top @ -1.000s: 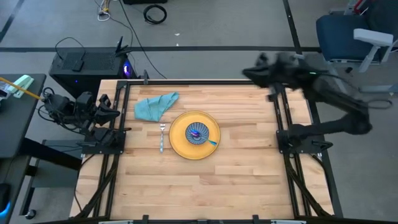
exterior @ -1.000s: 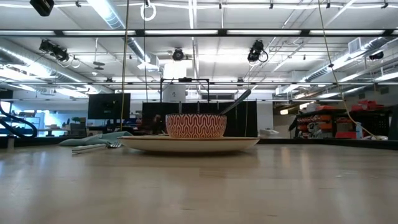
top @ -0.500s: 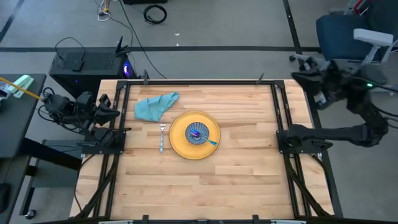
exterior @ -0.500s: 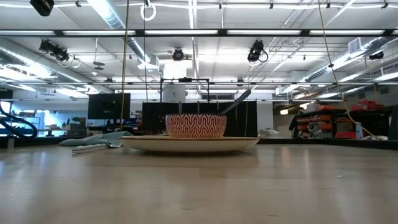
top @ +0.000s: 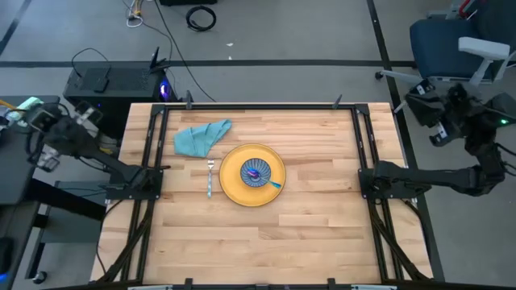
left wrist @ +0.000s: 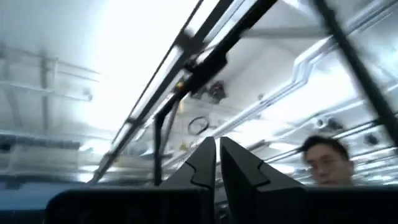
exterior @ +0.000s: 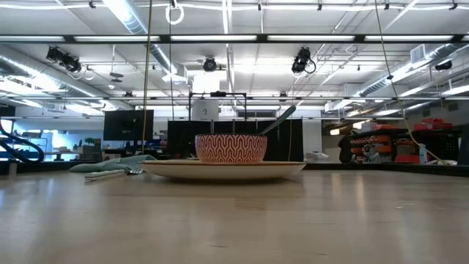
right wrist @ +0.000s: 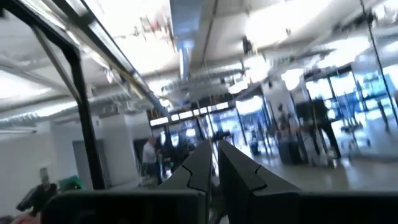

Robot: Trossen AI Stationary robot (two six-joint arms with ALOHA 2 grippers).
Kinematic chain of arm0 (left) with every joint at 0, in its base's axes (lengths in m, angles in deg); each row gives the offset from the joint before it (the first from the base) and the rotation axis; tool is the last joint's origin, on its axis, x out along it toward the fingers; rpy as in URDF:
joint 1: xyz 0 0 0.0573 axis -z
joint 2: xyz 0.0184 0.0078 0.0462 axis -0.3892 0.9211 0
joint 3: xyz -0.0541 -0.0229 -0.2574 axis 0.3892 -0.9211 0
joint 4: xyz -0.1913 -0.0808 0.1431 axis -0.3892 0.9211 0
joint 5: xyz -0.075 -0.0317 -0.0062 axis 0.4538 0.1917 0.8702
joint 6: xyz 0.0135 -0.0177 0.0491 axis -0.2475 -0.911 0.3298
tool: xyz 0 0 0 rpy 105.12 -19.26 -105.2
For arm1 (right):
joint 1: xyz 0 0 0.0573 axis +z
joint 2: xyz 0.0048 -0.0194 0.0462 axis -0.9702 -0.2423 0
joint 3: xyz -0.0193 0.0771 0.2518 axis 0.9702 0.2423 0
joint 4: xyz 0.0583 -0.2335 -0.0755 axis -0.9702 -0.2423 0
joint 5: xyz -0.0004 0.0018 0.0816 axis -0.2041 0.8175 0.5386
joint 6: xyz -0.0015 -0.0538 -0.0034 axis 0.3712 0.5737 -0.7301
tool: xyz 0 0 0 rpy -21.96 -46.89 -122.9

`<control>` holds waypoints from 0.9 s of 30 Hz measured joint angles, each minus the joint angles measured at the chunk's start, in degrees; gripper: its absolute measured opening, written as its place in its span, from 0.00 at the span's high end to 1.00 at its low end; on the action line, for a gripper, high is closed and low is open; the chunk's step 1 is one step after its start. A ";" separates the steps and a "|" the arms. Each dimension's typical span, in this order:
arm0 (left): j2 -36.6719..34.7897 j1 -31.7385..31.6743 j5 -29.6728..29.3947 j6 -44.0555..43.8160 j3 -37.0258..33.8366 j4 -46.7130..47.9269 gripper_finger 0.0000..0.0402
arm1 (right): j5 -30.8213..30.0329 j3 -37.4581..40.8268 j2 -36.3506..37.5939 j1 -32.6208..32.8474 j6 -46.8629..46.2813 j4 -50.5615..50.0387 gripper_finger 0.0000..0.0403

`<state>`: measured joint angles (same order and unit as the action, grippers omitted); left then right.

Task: Set table place
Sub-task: Return to Home Position

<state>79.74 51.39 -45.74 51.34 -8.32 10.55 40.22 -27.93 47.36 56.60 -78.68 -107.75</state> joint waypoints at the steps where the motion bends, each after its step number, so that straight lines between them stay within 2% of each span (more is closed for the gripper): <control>1: 0.14 0.27 0.92 -0.31 0.85 0.11 0.93 | 0.01 1.00 1.08 0.00 0.09 1.44 0.92; 10: 4.91 4.31 -3.94 3.46 9.33 13.01 0.91 | 1.32 20.12 14.54 0.00 -5.54 17.58 0.92; 16: 3.20 6.29 -4.09 4.49 9.52 17.35 0.90 | 0.27 25.65 25.15 0.00 -6.48 18.47 0.92; 23: 0.99 7.31 -8.12 5.98 8.45 19.17 0.92 | -0.82 25.40 23.67 0.00 -6.55 16.68 0.91; 27: -1.29 8.18 -8.65 5.93 5.68 19.01 0.93 | -3.29 29.84 24.42 0.00 -7.91 18.63 0.92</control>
<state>78.45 59.57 -54.39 57.27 -2.64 29.56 36.93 1.91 71.78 56.60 -86.59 -89.11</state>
